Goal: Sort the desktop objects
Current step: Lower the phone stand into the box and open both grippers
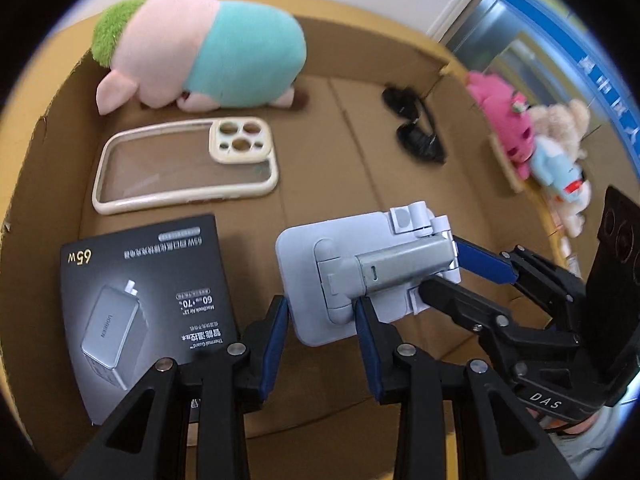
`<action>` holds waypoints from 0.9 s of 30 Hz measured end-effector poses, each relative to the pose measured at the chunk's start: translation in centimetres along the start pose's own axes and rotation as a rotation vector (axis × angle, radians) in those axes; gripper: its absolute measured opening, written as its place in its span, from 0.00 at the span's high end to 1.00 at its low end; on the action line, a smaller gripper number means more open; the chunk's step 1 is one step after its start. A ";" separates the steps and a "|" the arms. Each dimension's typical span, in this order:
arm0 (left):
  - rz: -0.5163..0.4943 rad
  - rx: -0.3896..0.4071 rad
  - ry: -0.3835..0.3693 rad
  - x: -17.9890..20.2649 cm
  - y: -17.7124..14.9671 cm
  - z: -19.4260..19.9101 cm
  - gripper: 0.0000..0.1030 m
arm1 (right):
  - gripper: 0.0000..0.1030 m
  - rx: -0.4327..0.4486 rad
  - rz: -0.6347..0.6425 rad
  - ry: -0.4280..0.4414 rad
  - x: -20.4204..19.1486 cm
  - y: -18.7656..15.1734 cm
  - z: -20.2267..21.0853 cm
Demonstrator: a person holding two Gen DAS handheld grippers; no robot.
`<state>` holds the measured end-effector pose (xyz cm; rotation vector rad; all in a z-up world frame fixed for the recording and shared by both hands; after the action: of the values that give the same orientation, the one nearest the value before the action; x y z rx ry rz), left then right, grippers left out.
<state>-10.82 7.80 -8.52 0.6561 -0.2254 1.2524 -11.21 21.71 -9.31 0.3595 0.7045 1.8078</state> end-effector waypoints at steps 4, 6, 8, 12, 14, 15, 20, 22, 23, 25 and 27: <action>-0.003 -0.023 0.049 0.4 -0.6 -0.4 0.68 | 0.60 -0.089 -0.022 -0.013 0.0 -1.4 -1.8; 0.001 -0.044 0.061 0.4 -0.7 -0.6 0.68 | 0.60 -0.107 -0.044 -0.005 0.2 -1.5 -2.1; 0.009 -0.062 0.066 0.1 -0.8 -1.0 0.68 | 0.60 -0.126 -0.053 -0.003 0.3 -1.4 -2.4; 0.015 -0.087 0.084 0.1 -0.9 -1.3 0.68 | 0.60 -0.173 -0.065 -0.012 0.5 -1.3 -2.9; 0.016 -0.089 0.091 0.1 -1.0 -1.5 0.68 | 0.60 -0.183 -0.073 -0.017 0.5 -1.4 -2.9; 0.021 -0.086 0.095 0.1 -1.1 -1.3 0.68 | 0.59 -0.184 -0.075 -0.017 0.6 -1.4 -2.8; 0.037 0.064 0.117 0.6 -1.5 1.6 0.68 | 0.31 -0.079 -0.109 -0.070 1.1 -1.1 0.3; -0.001 0.181 0.145 1.7 -2.2 3.9 0.61 | 0.07 0.050 -0.115 -0.137 1.5 -1.1 3.8; -0.013 0.246 0.159 2.2 -2.8 5.0 0.44 | 0.01 0.121 -0.124 -0.188 1.6 -1.4 5.6; -0.026 0.401 0.209 2.9 -4.2 7.0 0.21 | 0.00 0.212 -0.142 -0.261 1.5 -2.3 7.7; -0.053 0.534 0.268 3.1 -5.6 8.2 0.20 | 0.00 0.251 -0.131 -0.300 0.9 -3.4 8.3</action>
<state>-3.08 4.65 -2.29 0.9295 0.3601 1.3426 -4.29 25.65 -5.10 0.7184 0.7246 1.5035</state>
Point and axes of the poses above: each gripper's, at about its wrist camera, not at the fingertips, and z roughly against the way its jaws point, x to its right, y to its top, the point moved 3 cm from there along -z, roughly the way its jaws point, and after that the axes turned 13 degrees about -y, right-handed, at the moved point
